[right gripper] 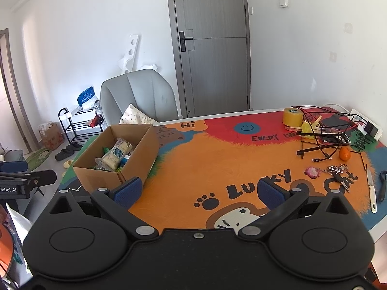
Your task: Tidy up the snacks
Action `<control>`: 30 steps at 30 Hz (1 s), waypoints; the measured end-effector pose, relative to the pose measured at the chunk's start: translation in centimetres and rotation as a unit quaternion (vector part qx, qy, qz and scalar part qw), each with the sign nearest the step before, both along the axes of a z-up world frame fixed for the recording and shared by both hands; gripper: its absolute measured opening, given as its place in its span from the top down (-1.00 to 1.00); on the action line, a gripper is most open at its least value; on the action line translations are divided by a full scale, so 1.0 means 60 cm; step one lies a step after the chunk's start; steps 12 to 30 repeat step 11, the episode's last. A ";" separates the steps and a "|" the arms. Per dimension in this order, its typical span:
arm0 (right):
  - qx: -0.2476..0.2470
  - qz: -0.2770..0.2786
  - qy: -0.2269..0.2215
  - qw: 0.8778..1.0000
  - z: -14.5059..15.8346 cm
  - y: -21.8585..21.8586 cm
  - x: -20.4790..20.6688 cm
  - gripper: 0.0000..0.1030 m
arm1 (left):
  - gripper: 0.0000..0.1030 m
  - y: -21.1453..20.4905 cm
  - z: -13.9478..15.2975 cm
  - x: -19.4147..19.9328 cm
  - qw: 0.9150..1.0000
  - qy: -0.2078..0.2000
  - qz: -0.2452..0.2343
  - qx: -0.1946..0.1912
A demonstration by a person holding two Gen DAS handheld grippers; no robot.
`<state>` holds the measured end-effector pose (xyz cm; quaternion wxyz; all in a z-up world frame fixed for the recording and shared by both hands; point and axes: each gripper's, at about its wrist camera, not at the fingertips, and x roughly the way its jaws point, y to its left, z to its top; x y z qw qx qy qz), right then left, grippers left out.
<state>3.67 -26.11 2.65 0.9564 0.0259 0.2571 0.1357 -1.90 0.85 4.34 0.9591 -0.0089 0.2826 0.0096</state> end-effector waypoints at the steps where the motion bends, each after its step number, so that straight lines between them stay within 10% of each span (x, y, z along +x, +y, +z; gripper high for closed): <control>1: 0.000 0.000 0.001 1.000 0.000 0.001 0.000 -1.00 | -1.00 0.000 0.000 0.000 1.000 0.000 -0.001 0.000; 30: 0.003 0.003 0.002 1.000 -0.001 0.001 -0.001 -1.00 | -1.00 0.000 0.001 -0.004 1.000 -0.006 -0.004 0.002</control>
